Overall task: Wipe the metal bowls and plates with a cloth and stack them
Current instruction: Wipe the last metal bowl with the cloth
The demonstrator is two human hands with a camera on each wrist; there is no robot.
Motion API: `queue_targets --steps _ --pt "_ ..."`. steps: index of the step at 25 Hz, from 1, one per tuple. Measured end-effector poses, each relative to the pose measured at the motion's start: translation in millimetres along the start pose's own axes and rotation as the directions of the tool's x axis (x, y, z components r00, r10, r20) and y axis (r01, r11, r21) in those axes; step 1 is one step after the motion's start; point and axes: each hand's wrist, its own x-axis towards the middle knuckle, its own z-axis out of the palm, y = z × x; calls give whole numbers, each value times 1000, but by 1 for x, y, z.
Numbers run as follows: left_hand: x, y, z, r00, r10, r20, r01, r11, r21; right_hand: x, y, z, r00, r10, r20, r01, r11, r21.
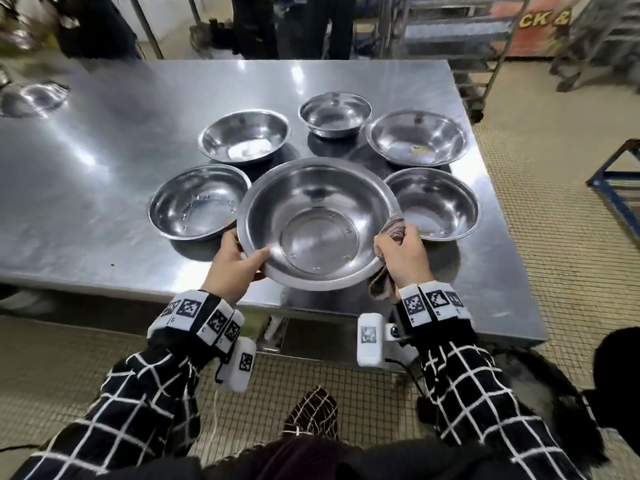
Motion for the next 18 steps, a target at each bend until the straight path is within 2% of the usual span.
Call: queue_targets --steps 3,5,8,11,14,16,18 --pt "13 -22 -13 999 -38 28 35 995 91 2 12 21 999 48 -24 -49 998 -29" --pt "17 -31 -16 1000 -17 21 13 988 157 5 17 30 996 91 -19 -91 995 -32" --pt "19 -31 -17 1000 -5 15 2 982 187 11 21 35 995 95 -14 -93 988 122" --pt "19 -32 -17 999 -11 36 4 981 194 14 22 20 992 86 -92 -84 996 16" --pt "20 -37 -18 996 80 46 -88 971 221 14 25 -3 980 78 -180 -87 995 -39" --pt "23 -41 -18 991 129 47 -137 962 235 15 31 -5 980 136 -145 -128 990 63" --pt "23 -40 -18 990 137 41 -143 942 304 21 43 -1 987 117 -108 -104 987 119"
